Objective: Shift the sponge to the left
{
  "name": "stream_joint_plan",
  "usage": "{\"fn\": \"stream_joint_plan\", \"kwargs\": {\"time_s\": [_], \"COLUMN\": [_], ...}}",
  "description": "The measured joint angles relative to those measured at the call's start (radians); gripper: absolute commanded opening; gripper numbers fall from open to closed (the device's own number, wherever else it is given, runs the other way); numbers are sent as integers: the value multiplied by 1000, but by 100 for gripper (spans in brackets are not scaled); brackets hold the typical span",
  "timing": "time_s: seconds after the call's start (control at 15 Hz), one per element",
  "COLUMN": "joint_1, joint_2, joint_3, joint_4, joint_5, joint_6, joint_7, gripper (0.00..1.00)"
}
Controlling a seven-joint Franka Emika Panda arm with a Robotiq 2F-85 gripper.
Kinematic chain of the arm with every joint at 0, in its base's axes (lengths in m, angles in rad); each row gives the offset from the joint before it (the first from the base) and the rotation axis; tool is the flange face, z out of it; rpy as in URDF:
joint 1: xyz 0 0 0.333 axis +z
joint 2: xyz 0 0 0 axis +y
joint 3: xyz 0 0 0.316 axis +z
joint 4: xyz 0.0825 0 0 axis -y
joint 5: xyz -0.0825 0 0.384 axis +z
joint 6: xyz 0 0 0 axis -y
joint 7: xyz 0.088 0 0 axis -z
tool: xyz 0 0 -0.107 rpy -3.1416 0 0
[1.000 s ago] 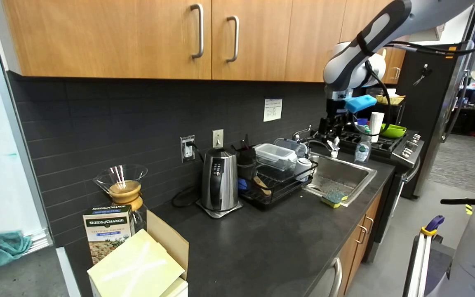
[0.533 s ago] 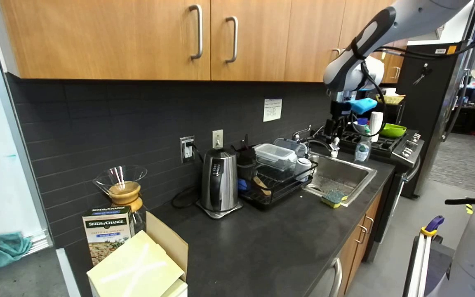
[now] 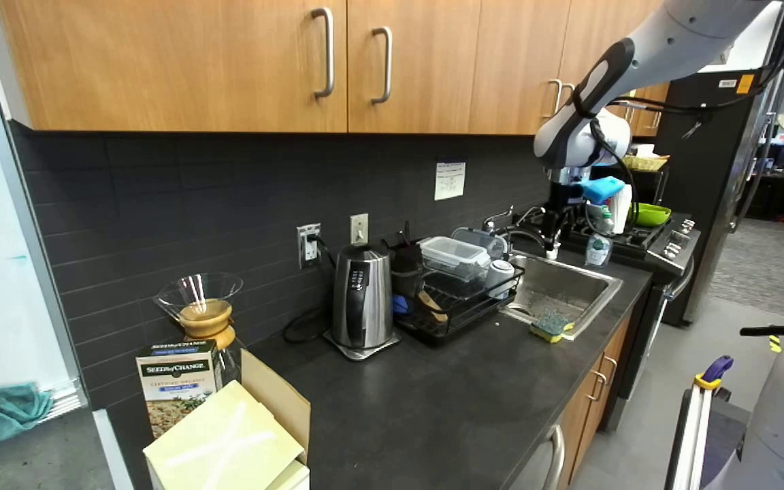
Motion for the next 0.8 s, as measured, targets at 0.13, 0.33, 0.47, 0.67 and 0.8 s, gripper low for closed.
{"fn": "stream_joint_plan", "kwargs": {"time_s": [0.13,0.33,0.47,0.67,0.8], "joint_1": [-10,-28,-42,-61,-68], "joint_2": [36,99,142,200,234], "joint_3": [4,19,40,82,108], "joint_4": [5,19,31,44,50], "joint_5": [19,51,70,92,100], "joint_6": [30,81,114,168,207], "joint_7": [1,2,2,7,24], "gripper": [100,100,100,100,100]}}
